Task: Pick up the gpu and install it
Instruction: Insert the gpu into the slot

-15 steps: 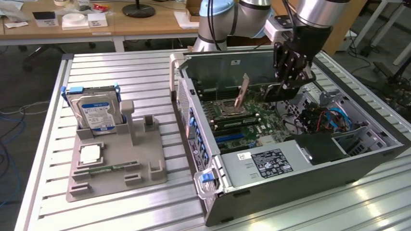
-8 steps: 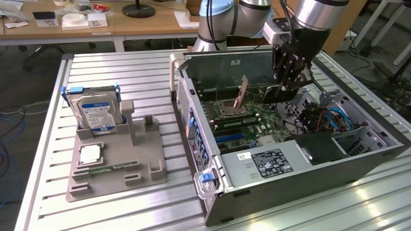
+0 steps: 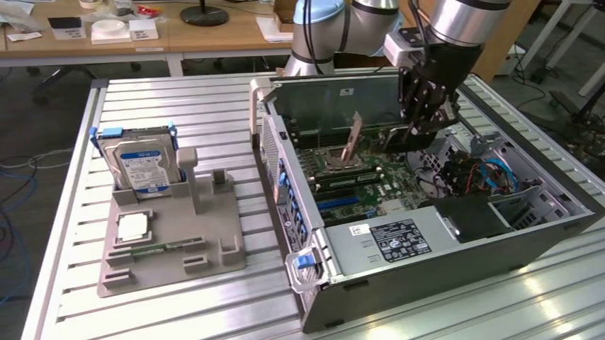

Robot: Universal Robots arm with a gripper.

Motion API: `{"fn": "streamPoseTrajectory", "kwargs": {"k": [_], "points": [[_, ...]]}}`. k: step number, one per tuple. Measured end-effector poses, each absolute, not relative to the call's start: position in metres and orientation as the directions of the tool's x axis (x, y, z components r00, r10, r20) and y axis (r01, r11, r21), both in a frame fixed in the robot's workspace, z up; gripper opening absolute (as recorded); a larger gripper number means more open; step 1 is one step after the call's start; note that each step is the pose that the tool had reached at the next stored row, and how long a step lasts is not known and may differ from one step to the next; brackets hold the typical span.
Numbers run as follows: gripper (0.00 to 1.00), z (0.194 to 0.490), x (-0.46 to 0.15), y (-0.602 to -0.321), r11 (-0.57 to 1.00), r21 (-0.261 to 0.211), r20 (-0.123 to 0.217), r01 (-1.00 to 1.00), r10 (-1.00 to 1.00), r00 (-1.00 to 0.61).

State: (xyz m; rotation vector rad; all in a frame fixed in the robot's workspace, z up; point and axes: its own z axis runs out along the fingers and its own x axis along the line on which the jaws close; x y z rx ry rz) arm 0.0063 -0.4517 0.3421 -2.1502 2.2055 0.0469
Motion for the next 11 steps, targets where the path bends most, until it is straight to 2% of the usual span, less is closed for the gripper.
{"fn": "streamPoseTrajectory", "kwargs": {"k": [11], "points": [[0.27, 0.3346, 0.0044, -0.4522, 0.026, -0.021, -0.065, -0.999, -0.998, -0.025]]}}
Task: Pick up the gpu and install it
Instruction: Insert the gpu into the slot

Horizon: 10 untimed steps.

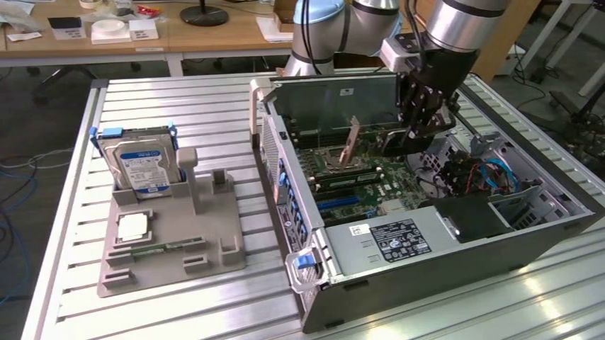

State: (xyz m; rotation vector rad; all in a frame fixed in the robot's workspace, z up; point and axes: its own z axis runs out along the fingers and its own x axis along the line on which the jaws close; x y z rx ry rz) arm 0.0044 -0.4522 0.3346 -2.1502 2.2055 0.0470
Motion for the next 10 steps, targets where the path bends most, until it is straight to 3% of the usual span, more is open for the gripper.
{"fn": "streamPoseTrajectory", "kwargs": {"k": [10], "points": [[0.27, 0.3308, -0.0001, -0.4522, 0.026, -0.021, -0.065, -0.999, -0.998, -0.025]]}}
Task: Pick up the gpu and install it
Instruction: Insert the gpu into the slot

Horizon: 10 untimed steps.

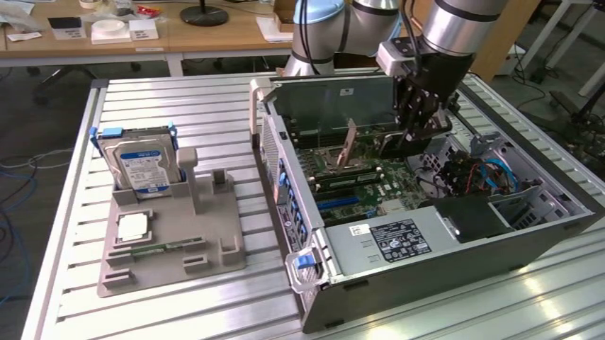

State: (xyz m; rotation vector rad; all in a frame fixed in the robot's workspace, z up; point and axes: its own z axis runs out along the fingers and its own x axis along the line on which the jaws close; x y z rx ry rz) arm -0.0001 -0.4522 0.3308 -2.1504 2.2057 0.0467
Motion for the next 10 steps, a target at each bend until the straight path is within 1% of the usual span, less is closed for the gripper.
{"fn": "streamPoseTrajectory", "kwargs": {"k": [10], "points": [[0.27, 0.321, -0.003, -0.452, 0.026, -0.021, -0.065, -0.999, -0.998, -0.025]]}}
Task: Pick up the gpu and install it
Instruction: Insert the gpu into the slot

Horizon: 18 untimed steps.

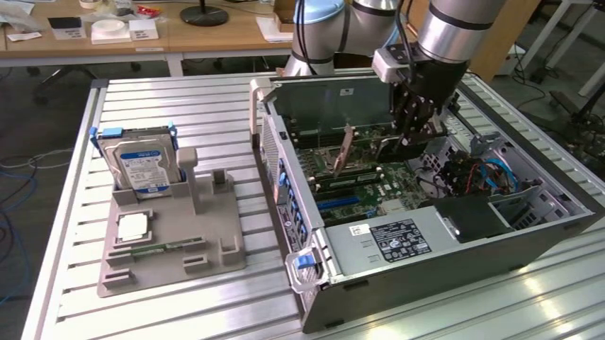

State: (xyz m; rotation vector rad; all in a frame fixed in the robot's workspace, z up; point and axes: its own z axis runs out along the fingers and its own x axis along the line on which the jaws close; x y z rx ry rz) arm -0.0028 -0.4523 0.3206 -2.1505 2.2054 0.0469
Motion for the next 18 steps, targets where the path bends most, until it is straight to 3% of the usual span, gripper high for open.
{"fn": "streamPoseTrajectory", "kwargs": {"k": [18], "points": [[0.27, 0.305, -0.005, -0.457, 0.026, -0.021, -0.065, -0.999, -0.998, -0.024]]}}
